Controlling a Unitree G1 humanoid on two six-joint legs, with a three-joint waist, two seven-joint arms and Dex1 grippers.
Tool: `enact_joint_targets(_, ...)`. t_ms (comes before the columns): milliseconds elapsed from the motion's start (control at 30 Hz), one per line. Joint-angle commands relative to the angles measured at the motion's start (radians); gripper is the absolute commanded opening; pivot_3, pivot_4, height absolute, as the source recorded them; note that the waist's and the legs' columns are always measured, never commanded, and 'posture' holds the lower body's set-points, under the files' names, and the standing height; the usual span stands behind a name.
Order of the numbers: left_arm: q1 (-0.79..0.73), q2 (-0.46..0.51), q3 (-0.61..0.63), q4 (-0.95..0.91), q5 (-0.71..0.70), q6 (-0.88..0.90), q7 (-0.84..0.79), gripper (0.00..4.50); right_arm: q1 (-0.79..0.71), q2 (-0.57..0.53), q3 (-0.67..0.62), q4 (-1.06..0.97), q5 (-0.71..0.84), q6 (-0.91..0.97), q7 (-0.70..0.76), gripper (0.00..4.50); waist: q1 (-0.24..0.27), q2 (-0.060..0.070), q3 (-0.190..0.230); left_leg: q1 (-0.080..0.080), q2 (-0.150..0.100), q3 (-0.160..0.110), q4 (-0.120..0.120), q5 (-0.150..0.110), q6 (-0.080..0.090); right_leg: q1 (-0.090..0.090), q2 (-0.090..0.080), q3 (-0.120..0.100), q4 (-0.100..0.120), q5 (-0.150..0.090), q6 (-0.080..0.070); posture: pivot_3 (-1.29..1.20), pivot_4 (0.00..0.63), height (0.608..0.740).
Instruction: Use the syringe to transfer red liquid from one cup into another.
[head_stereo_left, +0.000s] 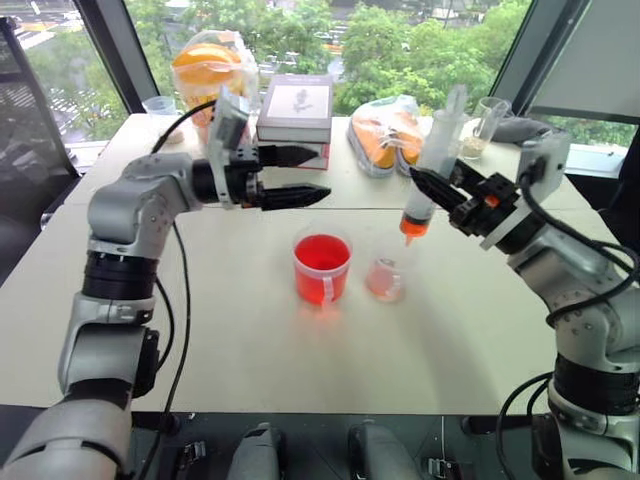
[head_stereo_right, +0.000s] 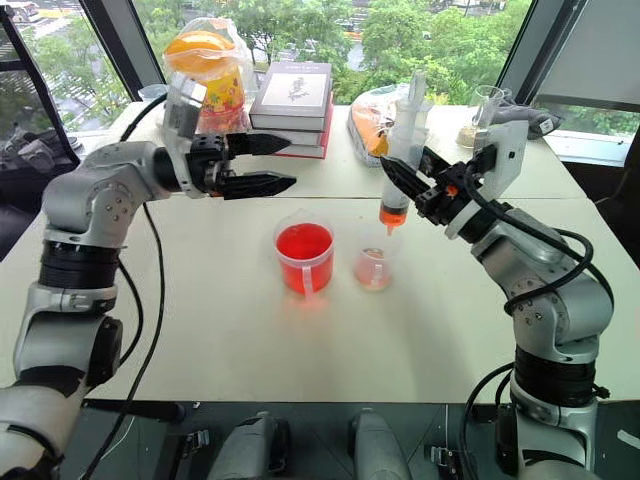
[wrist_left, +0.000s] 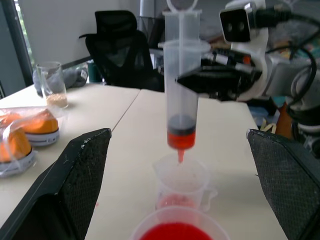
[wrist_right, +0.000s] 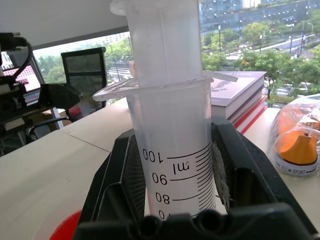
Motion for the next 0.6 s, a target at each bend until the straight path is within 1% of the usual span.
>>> enact_joint_targets(33,-0.121,-0.076,0.005,0.121,0.042,-0.096,0.032,4.47,0.015,0.012,0.017,-0.020,-0.024,-0.056,-0.004,1.43,0.006,0.000,0.000,0.000,0.000,0.000,0.000,0.000,0.000,0.000,0.000,0.000,0.000,0.000,0.000,0.00,0.150,0.740)
enact_joint_targets(167,-0.228,-0.162,0.002,0.274,0.089,-0.191,0.045,4.47,0.040,0.016,0.037,-0.024,-0.043,-0.073,-0.006,1.43,0.003,0.000,0.000,-0.001,-0.001,0.000,0.000,0.000,0.000,0.000,0.000,0.000,-0.002,0.000,0.000,0.00,0.150,0.740)
enact_joint_targets(333,-0.328,-0.251,-0.001,0.413,0.125,-0.277,0.031,4.47,0.065,0.019,0.054,-0.037,-0.054,-0.084,-0.012,1.43,0.000,-0.001,0.000,0.000,-0.001,-0.001,-0.001,0.000,0.000,0.000,0.000,0.000,-0.002,0.000,0.000,0.00,0.150,0.740)
enact_joint_targets(467,-0.372,-0.294,-0.014,0.518,0.186,-0.364,0.035,4.47,0.065,0.020,0.064,-0.050,-0.052,-0.079,-0.019,1.43,-0.002,-0.001,0.000,0.000,-0.001,-0.001,-0.001,0.000,0.000,0.000,0.000,0.000,-0.001,0.000,0.000,0.00,0.150,0.740)
enact_joint_targets(600,-0.394,-0.321,-0.011,0.578,0.218,-0.410,0.031,4.47,0.056,0.018,0.068,-0.057,-0.047,-0.073,-0.024,1.43,0.000,-0.001,0.000,0.000,-0.001,-0.001,-0.001,0.000,0.000,0.000,0.001,0.000,-0.001,0.000,0.000,0.00,0.150,0.740)
